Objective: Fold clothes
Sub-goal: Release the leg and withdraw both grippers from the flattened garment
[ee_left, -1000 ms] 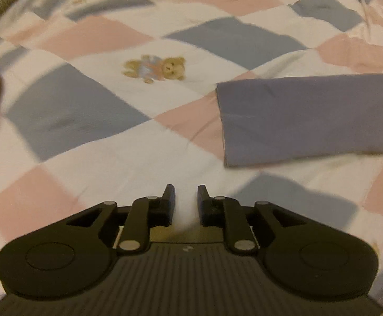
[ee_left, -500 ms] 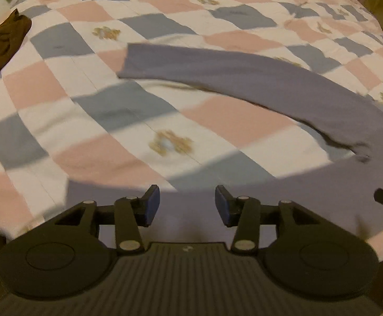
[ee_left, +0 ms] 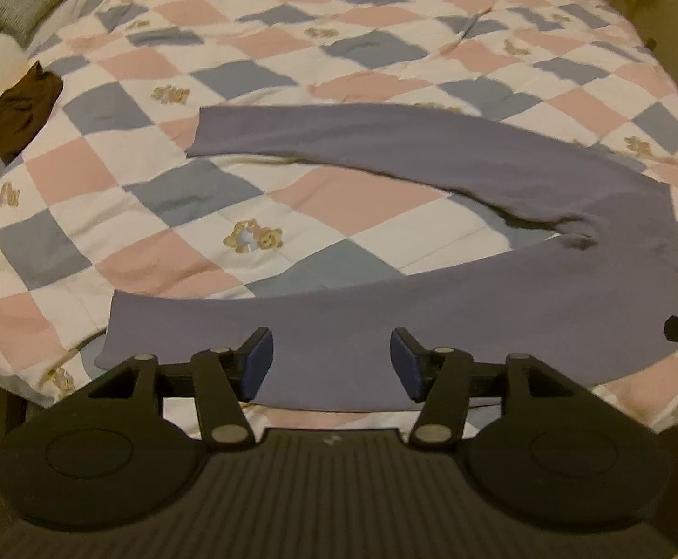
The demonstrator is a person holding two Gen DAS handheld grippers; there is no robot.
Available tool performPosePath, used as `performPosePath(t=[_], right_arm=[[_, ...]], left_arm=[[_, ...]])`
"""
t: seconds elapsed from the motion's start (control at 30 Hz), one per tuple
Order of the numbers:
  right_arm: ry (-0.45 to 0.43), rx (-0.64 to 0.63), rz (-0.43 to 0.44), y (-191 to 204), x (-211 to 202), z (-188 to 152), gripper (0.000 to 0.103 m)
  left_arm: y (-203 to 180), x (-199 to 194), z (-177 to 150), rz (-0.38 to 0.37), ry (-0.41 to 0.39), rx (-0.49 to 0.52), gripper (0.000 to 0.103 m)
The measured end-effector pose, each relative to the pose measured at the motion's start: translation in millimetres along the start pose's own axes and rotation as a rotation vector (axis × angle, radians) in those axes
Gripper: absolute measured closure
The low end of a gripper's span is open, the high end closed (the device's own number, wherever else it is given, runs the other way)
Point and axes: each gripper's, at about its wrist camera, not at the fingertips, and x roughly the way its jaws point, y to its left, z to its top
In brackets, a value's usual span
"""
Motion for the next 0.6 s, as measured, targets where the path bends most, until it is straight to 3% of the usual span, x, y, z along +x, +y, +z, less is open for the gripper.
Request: performPosePath(t=[0.23,0.4,0.6], right_arm=[[-0.009,0.058,-0.041,-1,-33,-20,0.002],[0.013,0.115,-0.051,26,-48,-36,0.002],[-0.024,0.147,-0.059,59,-72,-67,0.002]], left_arm=[[23,-35,-12,-0.021,-0.048,0.069,0.045],[52,-54,-24,-0.03,-0.072,0.083,0.041],[79,-65,-49,-0.035,-0.067,0.119,0.039]])
